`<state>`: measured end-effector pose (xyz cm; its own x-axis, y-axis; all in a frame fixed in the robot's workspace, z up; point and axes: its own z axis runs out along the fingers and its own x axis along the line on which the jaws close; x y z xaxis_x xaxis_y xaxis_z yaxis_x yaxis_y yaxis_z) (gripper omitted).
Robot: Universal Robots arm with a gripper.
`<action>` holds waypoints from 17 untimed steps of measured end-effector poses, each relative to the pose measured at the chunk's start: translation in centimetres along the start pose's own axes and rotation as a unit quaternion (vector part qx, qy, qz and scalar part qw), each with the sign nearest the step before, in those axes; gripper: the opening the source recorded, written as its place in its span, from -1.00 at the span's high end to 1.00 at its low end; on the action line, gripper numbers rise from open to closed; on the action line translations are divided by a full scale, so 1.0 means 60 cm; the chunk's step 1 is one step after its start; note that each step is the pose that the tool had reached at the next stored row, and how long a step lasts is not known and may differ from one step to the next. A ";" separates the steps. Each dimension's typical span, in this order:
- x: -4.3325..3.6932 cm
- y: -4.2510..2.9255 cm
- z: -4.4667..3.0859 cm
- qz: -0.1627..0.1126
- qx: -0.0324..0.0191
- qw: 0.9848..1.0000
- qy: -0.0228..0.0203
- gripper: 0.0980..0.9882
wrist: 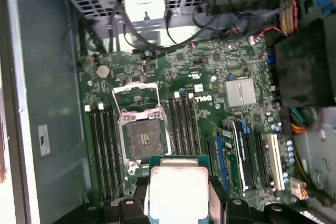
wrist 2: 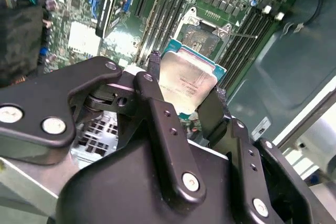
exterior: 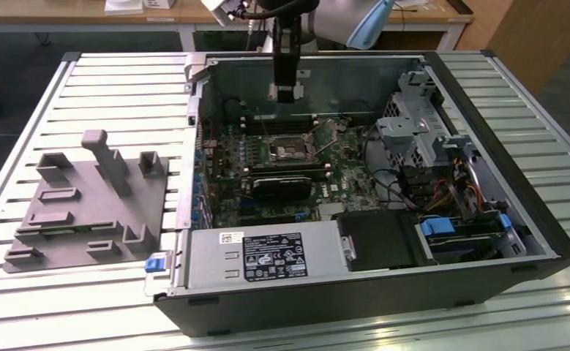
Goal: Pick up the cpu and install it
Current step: 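Place the cpu into insertion slot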
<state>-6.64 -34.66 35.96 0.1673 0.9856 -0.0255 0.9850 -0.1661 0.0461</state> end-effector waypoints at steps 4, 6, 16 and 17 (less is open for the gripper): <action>0.000 -0.001 0.001 0.014 0.000 1.000 -0.001 0.01; 0.000 -0.001 0.002 0.006 0.000 1.000 0.000 0.01; 0.000 -0.001 0.009 -0.078 -0.002 0.997 0.004 0.01; 0.000 -0.001 0.010 -0.080 -0.002 0.997 0.004 0.01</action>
<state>-6.67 -34.66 35.38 0.0086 0.9996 -0.0255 0.9989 -0.0074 0.0459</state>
